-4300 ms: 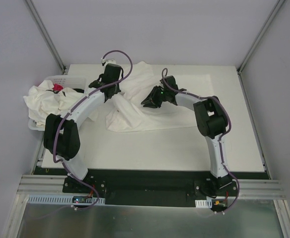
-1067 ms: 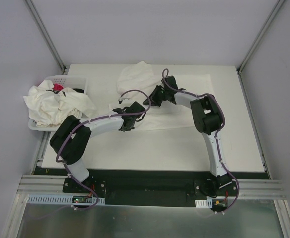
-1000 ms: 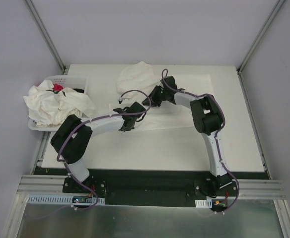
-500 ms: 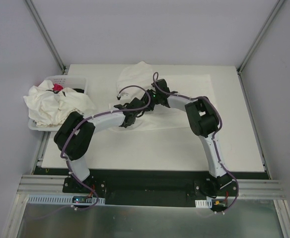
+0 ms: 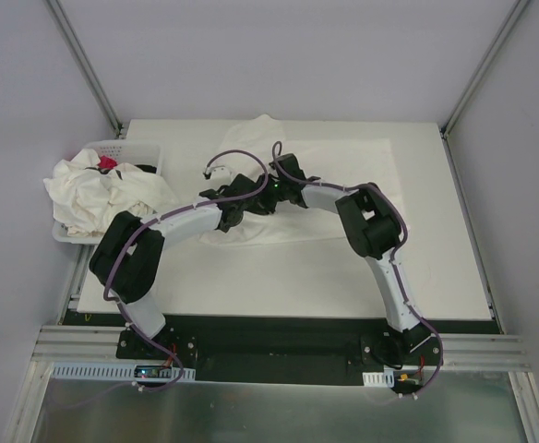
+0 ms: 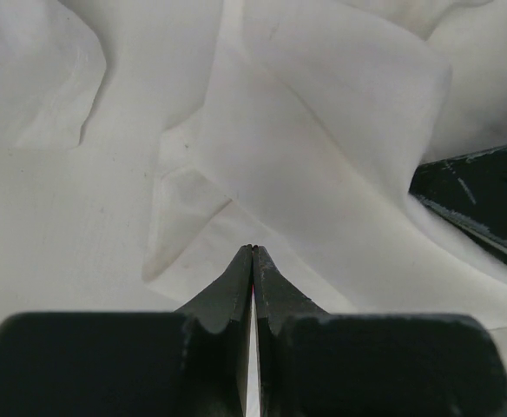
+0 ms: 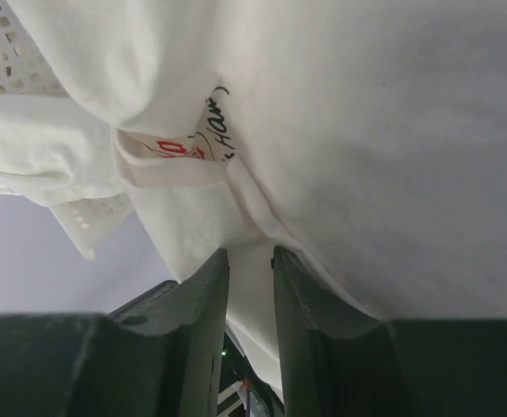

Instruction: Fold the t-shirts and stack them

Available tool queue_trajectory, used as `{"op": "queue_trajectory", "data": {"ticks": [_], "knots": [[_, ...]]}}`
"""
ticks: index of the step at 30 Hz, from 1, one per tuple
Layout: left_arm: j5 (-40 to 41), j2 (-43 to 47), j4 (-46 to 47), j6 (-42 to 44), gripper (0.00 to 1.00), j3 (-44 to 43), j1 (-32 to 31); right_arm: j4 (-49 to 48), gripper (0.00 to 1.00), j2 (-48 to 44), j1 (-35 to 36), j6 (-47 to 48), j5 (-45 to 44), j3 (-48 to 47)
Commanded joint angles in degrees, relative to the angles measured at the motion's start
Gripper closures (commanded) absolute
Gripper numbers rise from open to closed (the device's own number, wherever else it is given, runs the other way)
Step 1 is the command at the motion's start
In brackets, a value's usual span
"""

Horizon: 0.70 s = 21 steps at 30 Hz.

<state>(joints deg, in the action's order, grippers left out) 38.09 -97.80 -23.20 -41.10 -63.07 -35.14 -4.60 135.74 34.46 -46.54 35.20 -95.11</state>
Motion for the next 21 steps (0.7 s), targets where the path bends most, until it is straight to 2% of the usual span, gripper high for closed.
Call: {"op": "queue_trajectory", "data": {"ticks": [1,2,3,4,21], "knots": [[1.6,1.9,-0.4,0.1,1.00,0.0,0.7,-2.4,0.78,-1.9,1.5,-1.8,1.2,0.4],[1.6,1.9,-0.4,0.0,1.00,0.0,0.7,-2.4,0.83,-1.7,1.3,-1.8,1.2,0.3],[1.6,1.9,-0.4,0.0,1.00,0.2,0.7,-2.5,0.95,-1.6,1.3,-2.0,1.1,0.2],[1.6,2.1,-0.4,0.0,1.00,0.2,0.7,-2.5,0.98,-1.5,1.4,-1.9,1.1,0.1],[-0.6,1.6,-0.4,-3.7,1.00,3.8,0.8,0.5,0.99,-3.2,-3.3,0.4,-0.5,-2.2]]}}
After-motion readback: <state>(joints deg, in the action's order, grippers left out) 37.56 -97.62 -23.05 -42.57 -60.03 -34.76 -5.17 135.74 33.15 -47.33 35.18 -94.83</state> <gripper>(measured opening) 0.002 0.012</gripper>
